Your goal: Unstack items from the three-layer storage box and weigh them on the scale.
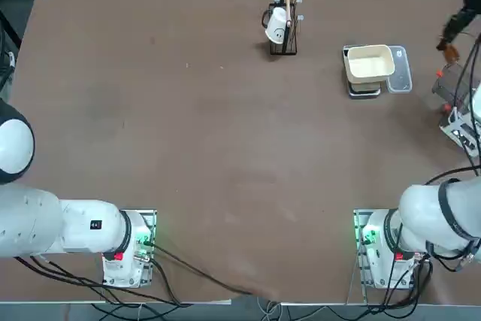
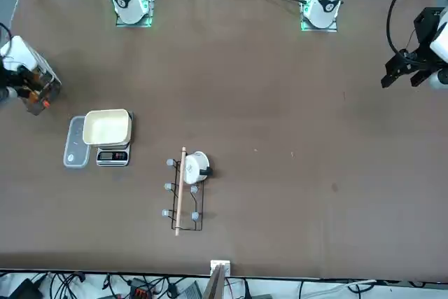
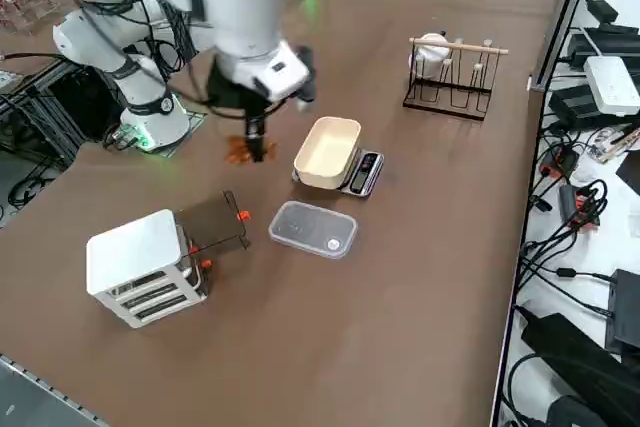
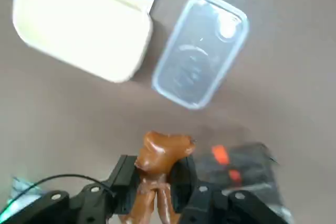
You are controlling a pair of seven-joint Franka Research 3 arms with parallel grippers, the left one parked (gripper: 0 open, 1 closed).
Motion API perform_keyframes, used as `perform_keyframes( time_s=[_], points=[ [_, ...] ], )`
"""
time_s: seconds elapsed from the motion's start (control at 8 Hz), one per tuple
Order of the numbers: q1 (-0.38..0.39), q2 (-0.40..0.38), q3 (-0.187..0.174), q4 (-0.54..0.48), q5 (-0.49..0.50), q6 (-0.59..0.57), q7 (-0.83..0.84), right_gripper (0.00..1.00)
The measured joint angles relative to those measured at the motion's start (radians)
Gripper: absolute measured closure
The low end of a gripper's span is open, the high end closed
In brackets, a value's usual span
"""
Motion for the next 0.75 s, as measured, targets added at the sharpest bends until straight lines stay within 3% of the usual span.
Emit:
perform_keyframes(
  time_s=[0.38, 0.75],
  points=[
    [0.131, 0.102, 0.004, -0.002, 0.127, 0.085, 0.301, 0.64],
    [0.211, 0.158, 0.003, -0.050, 0.134, 0.270, 0.457, 0.60]
  ],
)
